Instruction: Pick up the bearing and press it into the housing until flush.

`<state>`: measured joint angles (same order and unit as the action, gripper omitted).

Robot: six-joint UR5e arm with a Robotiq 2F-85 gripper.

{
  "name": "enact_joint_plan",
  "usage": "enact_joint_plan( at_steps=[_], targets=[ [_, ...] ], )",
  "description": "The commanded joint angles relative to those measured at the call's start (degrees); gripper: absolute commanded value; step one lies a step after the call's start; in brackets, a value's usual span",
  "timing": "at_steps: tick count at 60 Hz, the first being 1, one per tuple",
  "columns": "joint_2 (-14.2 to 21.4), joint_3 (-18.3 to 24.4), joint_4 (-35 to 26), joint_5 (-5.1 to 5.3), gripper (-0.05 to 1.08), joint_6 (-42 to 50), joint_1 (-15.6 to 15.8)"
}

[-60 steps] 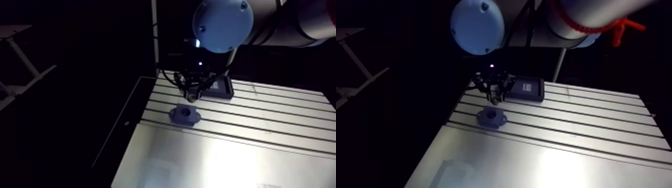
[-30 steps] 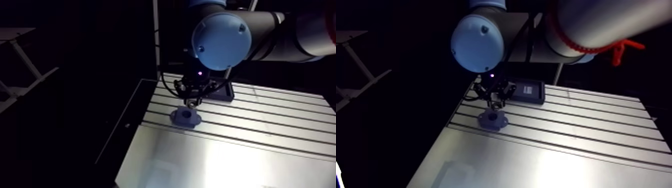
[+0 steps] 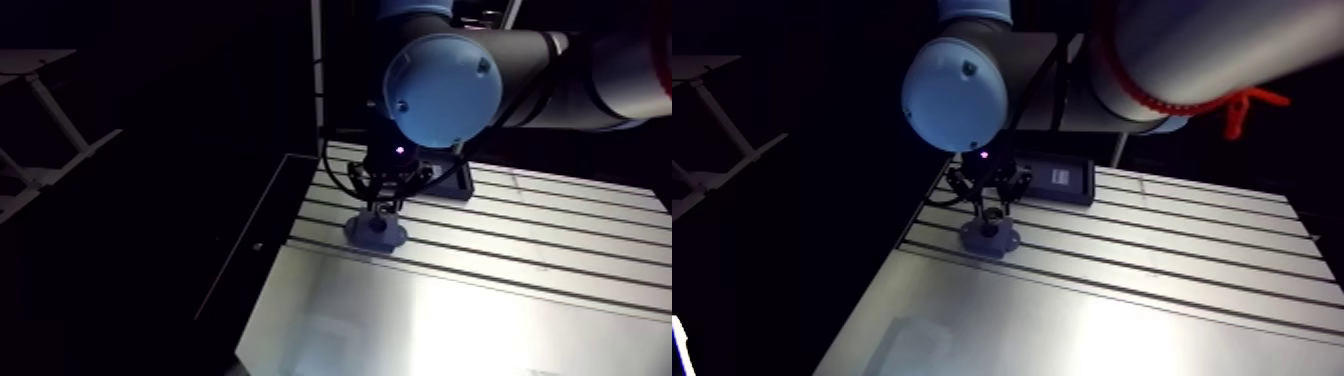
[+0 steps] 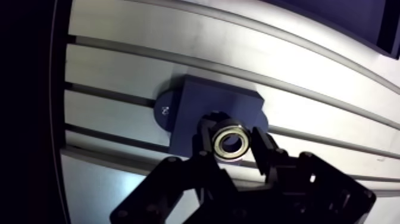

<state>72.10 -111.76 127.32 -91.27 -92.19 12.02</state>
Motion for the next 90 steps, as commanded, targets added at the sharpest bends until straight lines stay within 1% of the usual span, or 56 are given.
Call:
enact_joint_plan(
  at_steps=[1, 39, 90],
  targets=[
    [-0.8, -0.1, 0.8, -0.08, 0.83, 0.0, 0.5],
    [-2.1, 0.0, 0.9, 0.09, 0.83, -0.4, 0.9],
    [-2.6, 0.1, 0.9, 0.09, 0.84, -0.5, 1.0]
  ],
)
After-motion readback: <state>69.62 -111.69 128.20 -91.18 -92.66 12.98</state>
